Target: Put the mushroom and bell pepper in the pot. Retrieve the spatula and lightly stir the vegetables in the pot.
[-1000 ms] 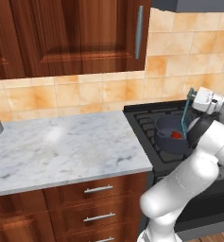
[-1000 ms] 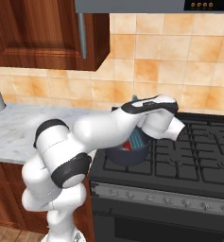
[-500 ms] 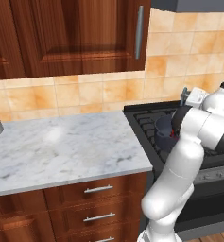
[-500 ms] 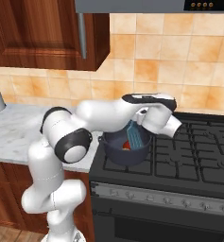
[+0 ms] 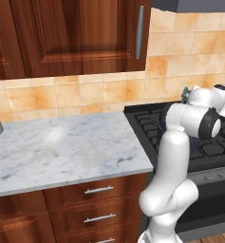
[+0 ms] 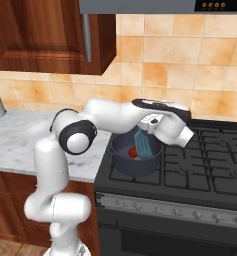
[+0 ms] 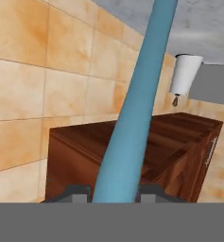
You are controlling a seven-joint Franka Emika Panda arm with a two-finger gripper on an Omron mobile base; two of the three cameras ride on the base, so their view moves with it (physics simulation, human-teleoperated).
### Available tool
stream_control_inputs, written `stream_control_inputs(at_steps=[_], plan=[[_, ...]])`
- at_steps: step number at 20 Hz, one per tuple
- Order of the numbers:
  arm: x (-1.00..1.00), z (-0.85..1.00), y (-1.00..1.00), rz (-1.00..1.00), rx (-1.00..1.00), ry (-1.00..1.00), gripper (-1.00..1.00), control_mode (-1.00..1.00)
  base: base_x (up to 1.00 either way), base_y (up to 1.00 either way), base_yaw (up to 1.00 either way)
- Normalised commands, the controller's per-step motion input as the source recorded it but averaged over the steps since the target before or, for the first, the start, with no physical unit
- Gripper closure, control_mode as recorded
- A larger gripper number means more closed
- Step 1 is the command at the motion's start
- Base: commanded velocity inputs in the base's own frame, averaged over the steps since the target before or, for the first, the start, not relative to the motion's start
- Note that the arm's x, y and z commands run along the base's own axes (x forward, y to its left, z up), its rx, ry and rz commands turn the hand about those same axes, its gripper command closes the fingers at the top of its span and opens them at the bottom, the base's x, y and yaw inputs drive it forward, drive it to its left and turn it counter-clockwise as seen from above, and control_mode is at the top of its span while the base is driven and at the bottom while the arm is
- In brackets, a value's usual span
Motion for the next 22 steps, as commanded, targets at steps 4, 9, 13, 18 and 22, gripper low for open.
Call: stream_control_inputs(at_steps=[4, 9, 13, 18, 22], plan=[[0.00, 0.00, 0.29, 0.00, 0.00, -0.14, 1.00, -1.00, 0.00, 0.00, 0.00], [-0.03, 0.01, 0.37, 0.00, -0.06, -0.13, 1.00, -1.00, 0.00, 0.00, 0.00], [-0.05, 0.03, 0.41, 0.00, -0.11, -0.12, 1.00, -1.00, 0.00, 0.00, 0.00], [-0.05, 0.15, 0.41, 0.00, -0.04, -0.06, 1.00, -1.00, 0.00, 0.00, 0.00], [-0.42, 0.01, 0.20, 0.00, 0.00, 0.00, 1.00, -1.00, 0.00, 0.00, 0.00]])
